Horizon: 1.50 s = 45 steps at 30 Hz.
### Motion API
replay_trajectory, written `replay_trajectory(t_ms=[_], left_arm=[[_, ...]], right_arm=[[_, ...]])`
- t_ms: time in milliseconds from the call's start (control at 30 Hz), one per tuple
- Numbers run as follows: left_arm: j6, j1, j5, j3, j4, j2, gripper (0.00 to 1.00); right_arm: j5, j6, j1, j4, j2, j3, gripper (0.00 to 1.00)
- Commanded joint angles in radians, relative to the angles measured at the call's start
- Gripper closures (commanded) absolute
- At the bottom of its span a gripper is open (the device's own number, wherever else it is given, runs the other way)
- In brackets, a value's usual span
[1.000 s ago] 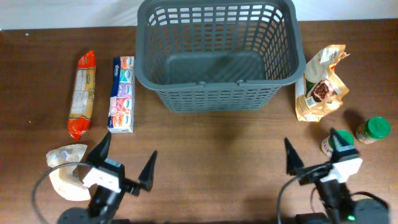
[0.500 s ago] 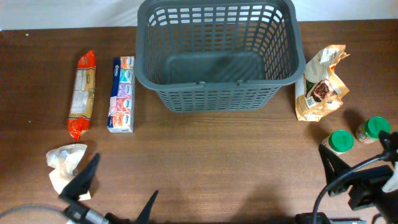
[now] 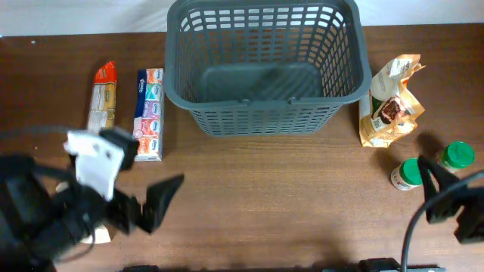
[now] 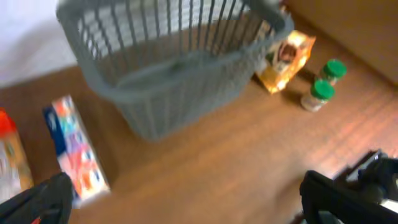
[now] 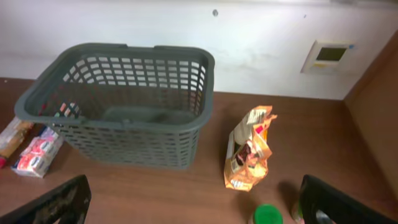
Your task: Pack container
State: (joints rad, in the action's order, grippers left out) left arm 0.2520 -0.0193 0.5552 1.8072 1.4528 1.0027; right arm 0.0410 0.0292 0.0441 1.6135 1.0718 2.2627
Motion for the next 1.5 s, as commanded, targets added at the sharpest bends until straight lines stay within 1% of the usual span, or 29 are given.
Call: replay_trajectory(t_ms=[0, 67, 133, 167, 200, 267, 400, 533, 600, 633, 767, 933, 1000, 1067, 1200, 1367, 1400, 1467], left_arm=[[0.034, -0.003, 0.117, 0.055, -0.036, 0.051, 0.01], [0.034, -0.003, 0.138, 0.055, -0.05, 0.065, 0.01], [0.033, -0.003, 0.121, 0.055, -0.04, 0.07, 0.01], [0.034, 0.0, 0.092, 0.058, -0.029, 0.067, 0.01], [0.033, 0.003, 0.076, 0.063, -0.021, 0.064, 0.01], [0.033, 0.026, -0.002, 0.095, 0.014, 0.053, 0.01], [0.022, 0.077, -0.092, 0.173, 0.114, 0.031, 0.01], [0.023, 0.082, -0.176, 0.191, 0.216, 0.009, 0.01], [0.022, 0.082, -0.19, 0.189, 0.235, 0.002, 0.01], [0.022, 0.082, -0.176, 0.189, 0.235, -0.002, 0.01], [0.022, 0.082, -0.155, 0.189, 0.235, -0.004, 0.01], [0.022, 0.082, -0.156, 0.189, 0.234, -0.004, 0.01], [0.023, 0.082, -0.156, 0.189, 0.234, -0.004, 0.01], [0.023, 0.082, -0.156, 0.189, 0.234, -0.004, 0.01], [0.023, 0.082, -0.156, 0.189, 0.234, -0.004, 0.01], [0.023, 0.082, -0.156, 0.189, 0.234, -0.004, 0.01], [0.023, 0.082, -0.156, 0.189, 0.234, -0.004, 0.01], [0.023, 0.082, -0.156, 0.189, 0.234, -0.004, 0.01]], right_arm=[[-0.016, -0.011, 0.007, 0.0, 0.028, 0.018, 0.01], [-0.033, -0.011, 0.007, -0.002, 0.031, 0.018, 0.01], [-0.099, -0.011, 0.007, -0.005, 0.038, 0.018, 0.01], [-0.183, -0.011, 0.007, -0.013, 0.051, 0.018, 0.01], [-0.222, -0.011, 0.007, -0.019, 0.059, 0.018, 0.01], [-0.29, -0.019, 0.007, -0.046, 0.093, 0.018, 0.01], [-0.317, -0.019, 0.007, -0.096, 0.201, 0.018, 0.01], [-0.362, -0.019, 0.007, -0.118, 0.324, 0.018, 0.01], [-0.367, -0.025, 0.007, -0.114, 0.372, 0.018, 0.01], [-0.368, -0.07, -0.002, -0.114, 0.397, 0.018, 0.01], [-0.355, -0.249, -0.116, -0.099, 0.459, 0.018, 0.01], [-0.187, -0.255, -0.335, -0.072, 0.523, 0.018, 0.01], [-0.087, -0.251, -0.405, -0.067, 0.541, 0.018, 0.01], [0.039, -0.21, -0.466, -0.061, 0.558, 0.018, 0.01], [0.087, -0.203, -0.525, -0.055, 0.588, 0.018, 0.01], [0.077, -0.207, -0.531, -0.02, 0.645, 0.018, 0.01], [0.066, -0.223, -0.532, -0.007, 0.66, 0.018, 0.01], [-0.013, -0.313, -0.532, 0.029, 0.696, 0.018, 0.01]])
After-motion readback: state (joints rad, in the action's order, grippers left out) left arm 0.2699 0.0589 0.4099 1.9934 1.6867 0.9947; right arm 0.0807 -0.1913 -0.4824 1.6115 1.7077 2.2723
